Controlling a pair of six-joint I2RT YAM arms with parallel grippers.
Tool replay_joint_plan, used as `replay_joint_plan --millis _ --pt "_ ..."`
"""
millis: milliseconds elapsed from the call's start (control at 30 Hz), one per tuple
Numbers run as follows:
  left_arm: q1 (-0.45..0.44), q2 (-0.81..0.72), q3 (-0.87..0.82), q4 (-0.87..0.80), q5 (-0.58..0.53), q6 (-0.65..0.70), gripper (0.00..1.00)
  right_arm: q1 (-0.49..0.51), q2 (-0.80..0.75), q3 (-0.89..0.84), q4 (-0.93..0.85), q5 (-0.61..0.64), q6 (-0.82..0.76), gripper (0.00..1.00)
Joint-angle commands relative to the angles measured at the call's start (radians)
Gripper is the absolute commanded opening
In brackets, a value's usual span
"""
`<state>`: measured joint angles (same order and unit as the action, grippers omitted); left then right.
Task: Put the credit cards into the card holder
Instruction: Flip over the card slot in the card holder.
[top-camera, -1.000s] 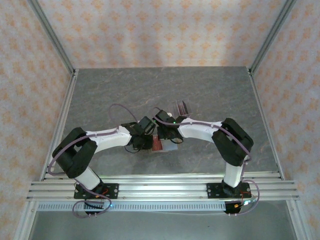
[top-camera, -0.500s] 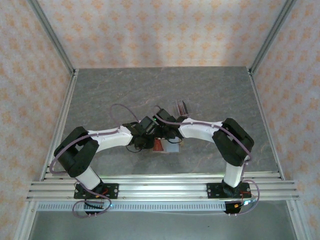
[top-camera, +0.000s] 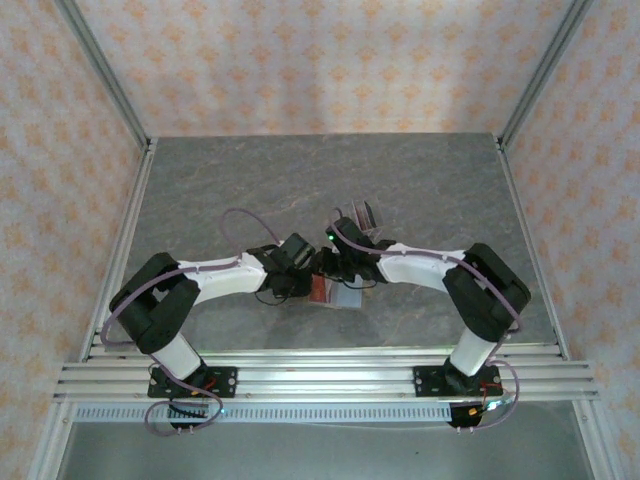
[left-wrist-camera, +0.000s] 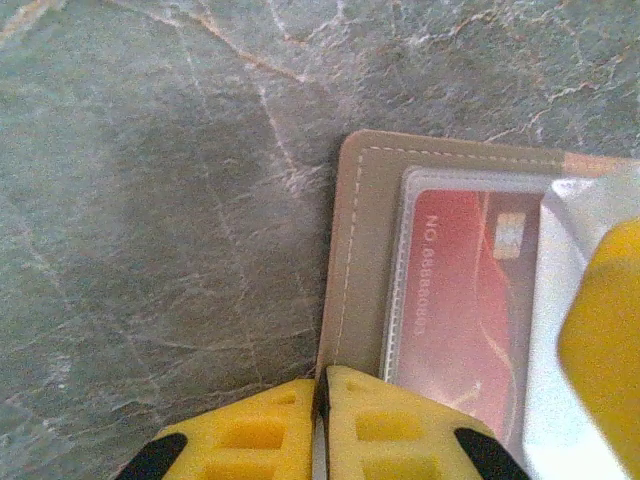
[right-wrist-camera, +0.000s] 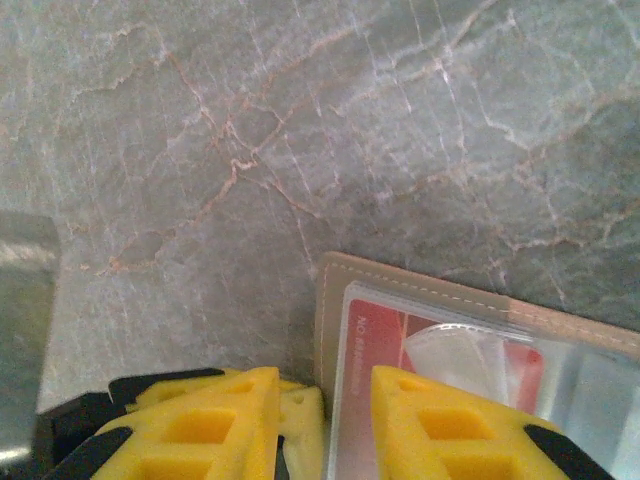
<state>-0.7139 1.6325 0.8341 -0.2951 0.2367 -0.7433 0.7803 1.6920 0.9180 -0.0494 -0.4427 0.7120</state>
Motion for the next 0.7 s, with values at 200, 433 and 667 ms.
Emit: replay_joint_plan --millis 200,433,667 --pt "-0.008 0.051 -0.032 0.027 0.013 -0.017 0.11 0.005 -0.023 -0.123 0.227 -0.129 0.102 0.29" --pt "-0.01 0.055 -0.049 0.051 0.02 -0.04 0.1 0.01 0.009 -0.02 0.207 -0.097 0.086 0.3" --pt "-0.009 0.009 -0.07 0.018 -0.008 -0.048 0.11 0.011 0.058 0.095 0.191 -0.14 0.076 0.3"
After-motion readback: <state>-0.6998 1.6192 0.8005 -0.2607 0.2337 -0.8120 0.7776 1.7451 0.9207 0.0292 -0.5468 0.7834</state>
